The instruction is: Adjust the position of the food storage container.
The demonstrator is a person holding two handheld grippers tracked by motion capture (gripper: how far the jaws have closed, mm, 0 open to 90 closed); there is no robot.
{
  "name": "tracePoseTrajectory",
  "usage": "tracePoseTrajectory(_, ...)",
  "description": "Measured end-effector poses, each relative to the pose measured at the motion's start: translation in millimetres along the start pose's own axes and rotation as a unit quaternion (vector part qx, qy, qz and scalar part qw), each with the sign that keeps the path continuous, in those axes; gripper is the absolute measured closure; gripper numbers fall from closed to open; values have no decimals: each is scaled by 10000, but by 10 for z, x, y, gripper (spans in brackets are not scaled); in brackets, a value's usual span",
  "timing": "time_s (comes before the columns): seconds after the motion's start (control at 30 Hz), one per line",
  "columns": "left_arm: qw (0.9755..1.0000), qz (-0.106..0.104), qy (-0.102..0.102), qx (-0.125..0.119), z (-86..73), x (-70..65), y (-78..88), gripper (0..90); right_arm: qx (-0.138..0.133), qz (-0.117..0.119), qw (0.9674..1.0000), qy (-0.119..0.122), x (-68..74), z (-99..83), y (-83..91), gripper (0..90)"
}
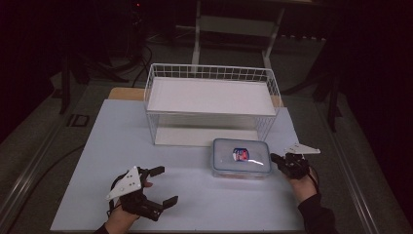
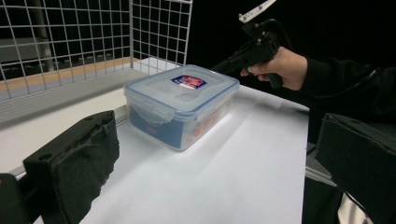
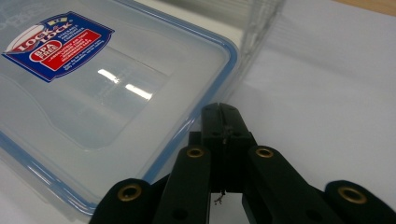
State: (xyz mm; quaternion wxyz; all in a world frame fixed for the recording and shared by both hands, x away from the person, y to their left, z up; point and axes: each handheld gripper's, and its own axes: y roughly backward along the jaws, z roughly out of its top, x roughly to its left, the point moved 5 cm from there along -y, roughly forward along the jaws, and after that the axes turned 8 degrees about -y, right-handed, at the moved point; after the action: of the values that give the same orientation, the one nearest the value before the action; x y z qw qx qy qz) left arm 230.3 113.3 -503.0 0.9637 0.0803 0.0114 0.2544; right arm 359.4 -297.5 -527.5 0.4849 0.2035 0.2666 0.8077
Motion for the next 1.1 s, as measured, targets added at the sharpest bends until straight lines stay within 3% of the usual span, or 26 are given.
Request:
tracePoseTrajectory(0.6, 10000, -9, 14, 26, -4, -2, -2, 0, 38, 373, 9989, 294, 361, 122, -141, 900)
tracePoseTrajectory(0.7, 10000, -14, 6, 35, -7, -2, -1, 0, 36, 524, 9981, 320, 472, 153, -197, 900)
tracePoseTrajectory(1.1, 10000, -37, 20, 48, -10, -8, -3, 0, 56, 658, 9963, 558, 688, 261, -327, 900)
